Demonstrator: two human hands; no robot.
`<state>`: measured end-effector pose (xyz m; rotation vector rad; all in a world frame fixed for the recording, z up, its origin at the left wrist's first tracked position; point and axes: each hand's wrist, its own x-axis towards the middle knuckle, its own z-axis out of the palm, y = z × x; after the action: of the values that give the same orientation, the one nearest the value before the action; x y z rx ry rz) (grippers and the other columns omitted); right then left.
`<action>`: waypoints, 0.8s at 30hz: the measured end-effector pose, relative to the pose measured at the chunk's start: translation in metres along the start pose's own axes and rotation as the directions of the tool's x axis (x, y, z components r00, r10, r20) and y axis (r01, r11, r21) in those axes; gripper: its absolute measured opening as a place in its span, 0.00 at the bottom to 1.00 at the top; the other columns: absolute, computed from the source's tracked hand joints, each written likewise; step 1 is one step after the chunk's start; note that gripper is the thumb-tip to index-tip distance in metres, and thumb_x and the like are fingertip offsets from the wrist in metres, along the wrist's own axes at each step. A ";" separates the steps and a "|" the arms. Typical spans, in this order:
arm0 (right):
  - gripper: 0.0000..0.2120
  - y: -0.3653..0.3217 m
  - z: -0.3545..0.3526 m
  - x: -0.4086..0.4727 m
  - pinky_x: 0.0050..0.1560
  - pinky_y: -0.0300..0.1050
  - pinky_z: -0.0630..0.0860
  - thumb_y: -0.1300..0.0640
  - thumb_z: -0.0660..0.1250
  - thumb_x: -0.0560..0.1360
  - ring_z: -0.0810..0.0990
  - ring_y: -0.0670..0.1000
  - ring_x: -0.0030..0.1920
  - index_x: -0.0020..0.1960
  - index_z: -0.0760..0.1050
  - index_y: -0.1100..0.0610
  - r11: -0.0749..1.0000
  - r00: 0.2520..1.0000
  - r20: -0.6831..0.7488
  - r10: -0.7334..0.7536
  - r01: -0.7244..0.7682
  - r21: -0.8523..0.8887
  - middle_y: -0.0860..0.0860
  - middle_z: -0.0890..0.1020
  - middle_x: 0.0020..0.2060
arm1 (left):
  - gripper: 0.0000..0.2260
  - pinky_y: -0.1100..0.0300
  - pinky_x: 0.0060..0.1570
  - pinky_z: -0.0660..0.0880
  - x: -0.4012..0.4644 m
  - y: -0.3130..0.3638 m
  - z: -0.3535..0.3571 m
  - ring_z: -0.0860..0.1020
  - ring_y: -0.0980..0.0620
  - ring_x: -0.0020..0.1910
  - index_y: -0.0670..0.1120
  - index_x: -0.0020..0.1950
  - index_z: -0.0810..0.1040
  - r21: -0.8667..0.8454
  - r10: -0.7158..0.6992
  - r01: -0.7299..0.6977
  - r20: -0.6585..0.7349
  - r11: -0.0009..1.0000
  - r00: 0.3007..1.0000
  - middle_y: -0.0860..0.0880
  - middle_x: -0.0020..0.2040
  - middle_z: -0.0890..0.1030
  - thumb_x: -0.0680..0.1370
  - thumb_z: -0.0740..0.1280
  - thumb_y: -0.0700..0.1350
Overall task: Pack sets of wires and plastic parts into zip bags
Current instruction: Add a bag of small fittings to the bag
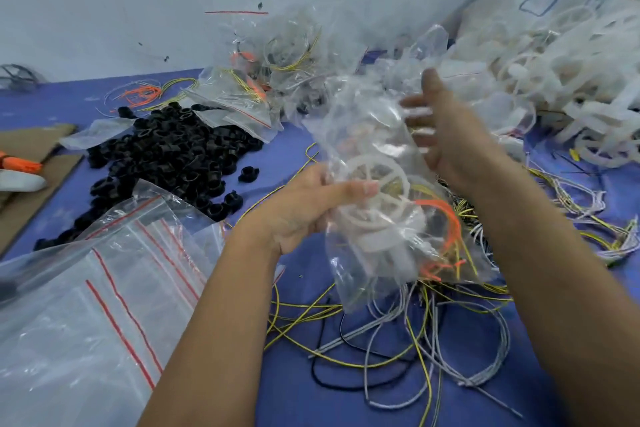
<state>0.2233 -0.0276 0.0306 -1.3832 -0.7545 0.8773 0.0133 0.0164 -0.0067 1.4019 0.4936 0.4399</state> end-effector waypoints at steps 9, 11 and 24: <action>0.14 0.049 0.004 -0.020 0.32 0.40 0.78 0.60 0.78 0.73 0.86 0.49 0.35 0.57 0.81 0.56 0.987 0.986 0.025 -0.162 0.162 0.002 0.53 0.88 0.40 | 0.23 0.47 0.43 0.84 0.005 -0.003 -0.008 0.84 0.43 0.51 0.66 0.68 0.70 0.073 0.197 -0.185 -0.241 0.980 0.950 0.43 0.57 0.84 0.75 0.72 0.57; 0.18 0.049 0.001 -0.019 0.34 0.42 0.79 0.60 0.80 0.71 0.86 0.51 0.37 0.59 0.80 0.55 0.988 0.989 0.005 -0.151 0.151 0.022 0.54 0.88 0.41 | 0.17 0.47 0.45 0.84 0.006 -0.004 -0.009 0.84 0.45 0.51 0.61 0.64 0.77 0.103 0.264 -0.245 -0.249 0.964 0.932 0.45 0.55 0.84 0.75 0.73 0.53; 0.20 0.048 -0.009 -0.019 0.32 0.43 0.79 0.66 0.76 0.68 0.83 0.52 0.33 0.53 0.82 0.46 0.993 0.924 0.370 -0.098 0.066 0.098 0.58 0.86 0.43 | 0.12 0.56 0.36 0.79 0.009 -0.007 -0.027 0.81 0.50 0.36 0.50 0.35 0.78 0.010 0.204 -0.216 -0.376 0.976 0.904 0.46 0.44 0.83 0.72 0.67 0.33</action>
<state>0.2181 -0.0497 -0.0165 -1.1116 -1.0471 1.1105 0.0057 0.0426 -0.0172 1.3486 0.6431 0.8999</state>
